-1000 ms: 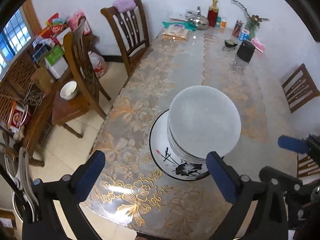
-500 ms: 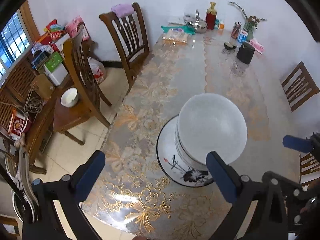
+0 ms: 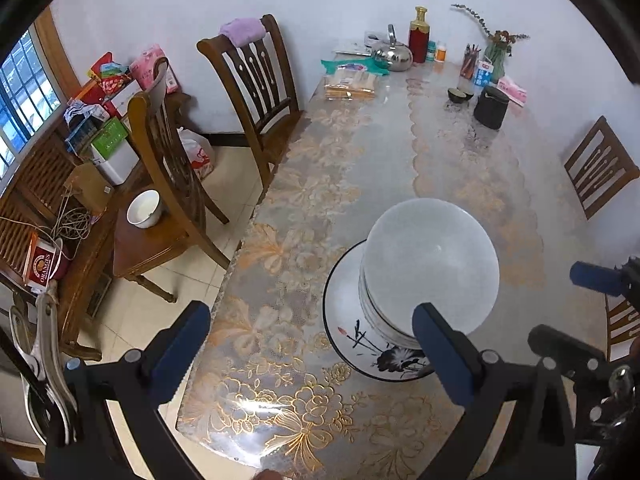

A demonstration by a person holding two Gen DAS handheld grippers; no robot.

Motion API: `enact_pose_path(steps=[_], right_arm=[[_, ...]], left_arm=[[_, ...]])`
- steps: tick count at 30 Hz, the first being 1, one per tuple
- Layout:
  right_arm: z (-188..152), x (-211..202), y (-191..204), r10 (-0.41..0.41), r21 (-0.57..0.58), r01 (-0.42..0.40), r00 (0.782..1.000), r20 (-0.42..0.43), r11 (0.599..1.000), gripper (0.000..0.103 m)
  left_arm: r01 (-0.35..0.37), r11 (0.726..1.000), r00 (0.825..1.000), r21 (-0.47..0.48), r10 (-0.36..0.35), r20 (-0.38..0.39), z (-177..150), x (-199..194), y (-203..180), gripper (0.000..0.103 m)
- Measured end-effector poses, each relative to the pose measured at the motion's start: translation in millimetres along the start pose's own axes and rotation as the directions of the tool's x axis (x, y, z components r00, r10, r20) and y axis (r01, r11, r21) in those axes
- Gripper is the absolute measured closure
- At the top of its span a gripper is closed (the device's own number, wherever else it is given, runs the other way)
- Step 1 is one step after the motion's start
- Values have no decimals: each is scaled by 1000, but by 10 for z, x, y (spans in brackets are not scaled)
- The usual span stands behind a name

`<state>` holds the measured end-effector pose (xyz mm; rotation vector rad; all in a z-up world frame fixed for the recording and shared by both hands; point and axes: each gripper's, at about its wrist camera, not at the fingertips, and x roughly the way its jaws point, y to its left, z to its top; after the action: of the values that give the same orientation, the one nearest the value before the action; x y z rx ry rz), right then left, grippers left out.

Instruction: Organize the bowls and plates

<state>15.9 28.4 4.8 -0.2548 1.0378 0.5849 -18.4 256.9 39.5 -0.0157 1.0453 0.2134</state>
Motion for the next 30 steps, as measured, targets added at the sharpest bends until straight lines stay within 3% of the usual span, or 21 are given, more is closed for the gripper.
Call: enact_pose_path(steps=[2, 9, 20, 30], right_arm=[[-1, 1, 2, -4, -5, 4, 1000, -4, 1000, 24], [-17, -4, 36, -21, -18, 21, 1000, -12, 1000, 23], [-25, -32, 54, -36, -38, 36, 999, -8, 999, 23], [-41, -30, 85, -29, -40, 28, 999, -25, 999, 24]], left_arm=[[-35, 999, 999, 12, 35, -8, -8, 19, -27, 0], [8, 1000, 1000, 30, -8, -19, -38, 44, -131, 0], [-16, 998, 1000, 65, 16, -4, -34, 9, -192, 0], [10, 997, 1000, 71, -10, -2, -50, -21, -184, 0]])
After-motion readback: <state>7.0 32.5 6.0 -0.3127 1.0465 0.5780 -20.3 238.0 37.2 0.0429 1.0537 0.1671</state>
